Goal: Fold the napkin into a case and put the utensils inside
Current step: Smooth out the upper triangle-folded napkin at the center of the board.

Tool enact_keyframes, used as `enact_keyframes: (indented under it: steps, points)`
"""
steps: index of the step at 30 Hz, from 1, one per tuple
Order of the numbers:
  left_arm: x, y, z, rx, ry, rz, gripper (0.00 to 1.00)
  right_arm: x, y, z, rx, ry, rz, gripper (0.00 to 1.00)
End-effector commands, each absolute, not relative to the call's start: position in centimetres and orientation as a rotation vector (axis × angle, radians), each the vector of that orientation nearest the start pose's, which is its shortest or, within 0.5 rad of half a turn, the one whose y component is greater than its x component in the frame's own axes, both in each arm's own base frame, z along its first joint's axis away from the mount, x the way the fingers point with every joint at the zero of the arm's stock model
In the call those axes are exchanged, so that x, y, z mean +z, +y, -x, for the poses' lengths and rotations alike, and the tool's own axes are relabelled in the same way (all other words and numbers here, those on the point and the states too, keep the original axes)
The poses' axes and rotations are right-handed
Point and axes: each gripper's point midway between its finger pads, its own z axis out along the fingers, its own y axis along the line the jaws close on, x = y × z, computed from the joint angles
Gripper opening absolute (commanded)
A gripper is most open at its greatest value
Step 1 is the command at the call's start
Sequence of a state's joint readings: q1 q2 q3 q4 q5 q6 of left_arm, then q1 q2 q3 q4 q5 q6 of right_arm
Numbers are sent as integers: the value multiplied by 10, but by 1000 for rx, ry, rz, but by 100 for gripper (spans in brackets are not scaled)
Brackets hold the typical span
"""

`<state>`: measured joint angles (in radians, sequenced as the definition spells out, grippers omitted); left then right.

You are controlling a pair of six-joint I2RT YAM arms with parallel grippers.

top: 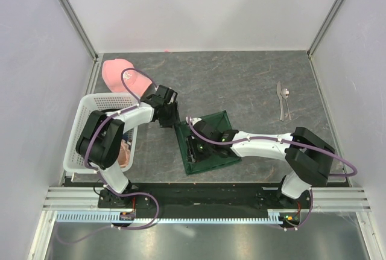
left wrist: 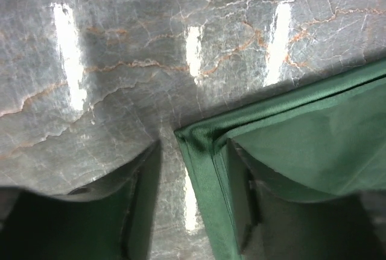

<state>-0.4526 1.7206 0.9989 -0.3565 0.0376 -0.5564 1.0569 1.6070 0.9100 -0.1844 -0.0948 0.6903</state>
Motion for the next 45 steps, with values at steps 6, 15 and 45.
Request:
enact_keyframes:
  steps: [6, 15, 45]
  points:
    - [8, -192, -318, -417, 2711, 99, 47, 58, 375, -168, 627, 2528, 570, 39]
    - [5, -193, -315, -430, 2724, 99, 37, 55, 376, -167, 578, 2532, 572, 46]
    - [29, -192, -318, -451, 2659, 158, 41, 20, 381, -157, 418, 2562, 626, 44]
